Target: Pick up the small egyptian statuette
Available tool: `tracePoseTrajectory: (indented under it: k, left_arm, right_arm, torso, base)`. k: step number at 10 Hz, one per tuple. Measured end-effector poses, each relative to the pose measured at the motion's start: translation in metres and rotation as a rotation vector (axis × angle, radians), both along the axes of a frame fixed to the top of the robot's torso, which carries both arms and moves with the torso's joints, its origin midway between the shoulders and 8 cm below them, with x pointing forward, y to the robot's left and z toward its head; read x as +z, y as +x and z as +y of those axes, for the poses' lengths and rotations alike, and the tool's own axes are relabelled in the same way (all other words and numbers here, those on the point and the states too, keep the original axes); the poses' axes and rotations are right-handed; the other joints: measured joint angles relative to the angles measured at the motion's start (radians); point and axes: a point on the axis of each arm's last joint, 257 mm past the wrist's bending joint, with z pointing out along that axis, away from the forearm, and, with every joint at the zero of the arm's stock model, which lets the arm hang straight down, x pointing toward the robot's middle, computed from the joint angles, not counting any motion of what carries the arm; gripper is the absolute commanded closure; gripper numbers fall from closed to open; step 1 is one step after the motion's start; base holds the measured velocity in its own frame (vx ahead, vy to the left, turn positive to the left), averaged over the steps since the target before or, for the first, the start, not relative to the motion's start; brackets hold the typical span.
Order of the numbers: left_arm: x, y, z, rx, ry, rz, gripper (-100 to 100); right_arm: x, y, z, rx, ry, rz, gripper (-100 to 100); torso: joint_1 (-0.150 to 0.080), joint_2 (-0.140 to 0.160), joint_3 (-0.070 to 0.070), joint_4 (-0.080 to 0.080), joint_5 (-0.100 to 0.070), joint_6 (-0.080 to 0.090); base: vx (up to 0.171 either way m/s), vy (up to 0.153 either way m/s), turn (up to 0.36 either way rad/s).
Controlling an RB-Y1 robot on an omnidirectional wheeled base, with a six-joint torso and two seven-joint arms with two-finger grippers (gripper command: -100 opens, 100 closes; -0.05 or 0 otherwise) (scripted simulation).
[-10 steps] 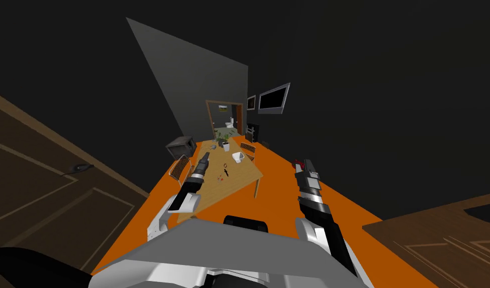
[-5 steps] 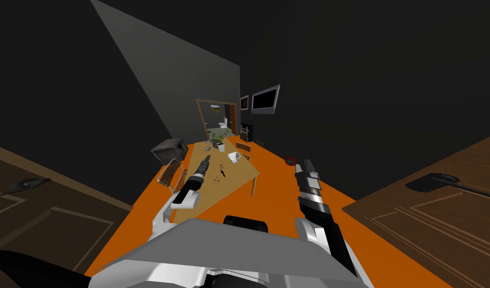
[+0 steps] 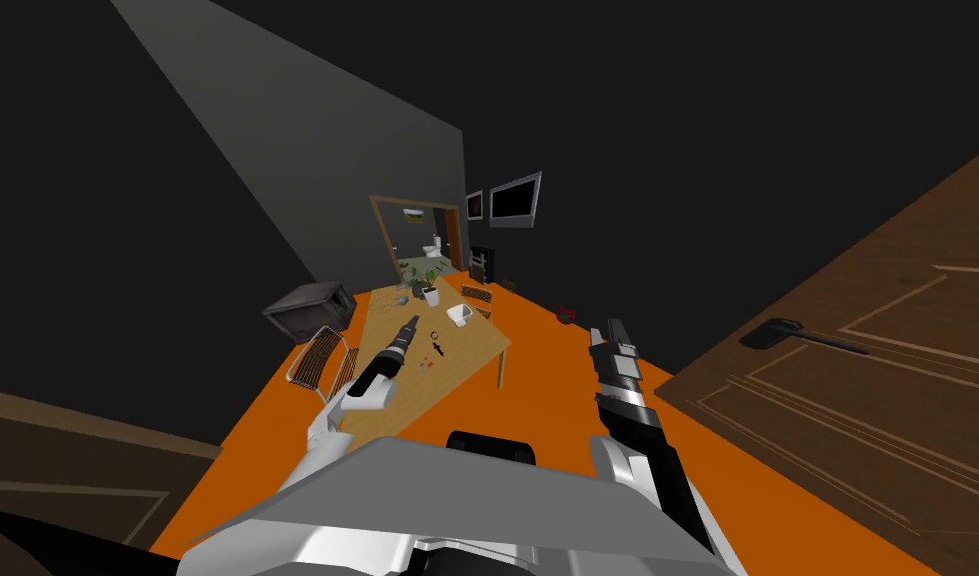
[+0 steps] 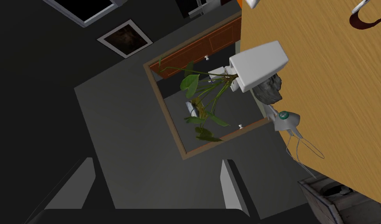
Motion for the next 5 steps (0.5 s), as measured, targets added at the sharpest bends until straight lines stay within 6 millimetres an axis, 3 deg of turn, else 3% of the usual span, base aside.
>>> tracePoseTrajectory:
  k: [5]
  left_arm:
    - [-0.052,0.009,0.047,0.059,0.017,0.179,-100]
  right_arm:
    - [0.000,0.000,0.000,0.000,0.000,0.000,0]
  torso:
    - [0.000,-0.001,0.000,0.000,0.000,0.001]
  base:
    - [-0.025,0.029,-0.190]
